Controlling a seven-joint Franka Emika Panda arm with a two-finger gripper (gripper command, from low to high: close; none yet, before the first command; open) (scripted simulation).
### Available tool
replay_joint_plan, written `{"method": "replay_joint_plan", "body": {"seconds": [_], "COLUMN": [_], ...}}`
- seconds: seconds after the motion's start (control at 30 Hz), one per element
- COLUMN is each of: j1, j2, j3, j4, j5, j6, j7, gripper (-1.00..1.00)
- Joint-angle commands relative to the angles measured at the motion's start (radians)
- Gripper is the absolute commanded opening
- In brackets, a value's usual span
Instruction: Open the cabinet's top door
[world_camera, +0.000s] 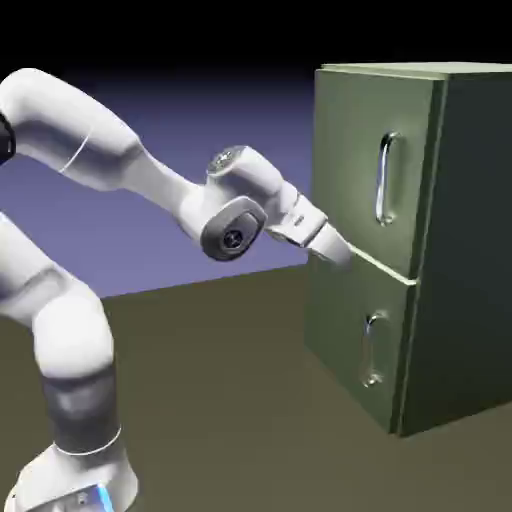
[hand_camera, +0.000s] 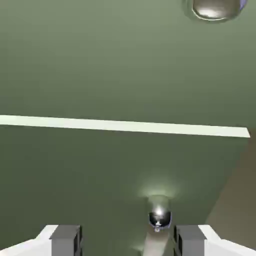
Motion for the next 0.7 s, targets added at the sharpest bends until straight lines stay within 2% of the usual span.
{"method": "replay_joint_plan", "body": {"seconds": [0.0, 0.67], "j1": [0.014, 0.284], "j2": [-0.006, -0.116], "j3": [-0.014, -0.292], "j4": [0.005, 0.115], "j5": [-0.044, -0.913], "j6": [-0.004, -0.079], "j7": [0.034, 0.715], "gripper": [0.0, 0.0]}}
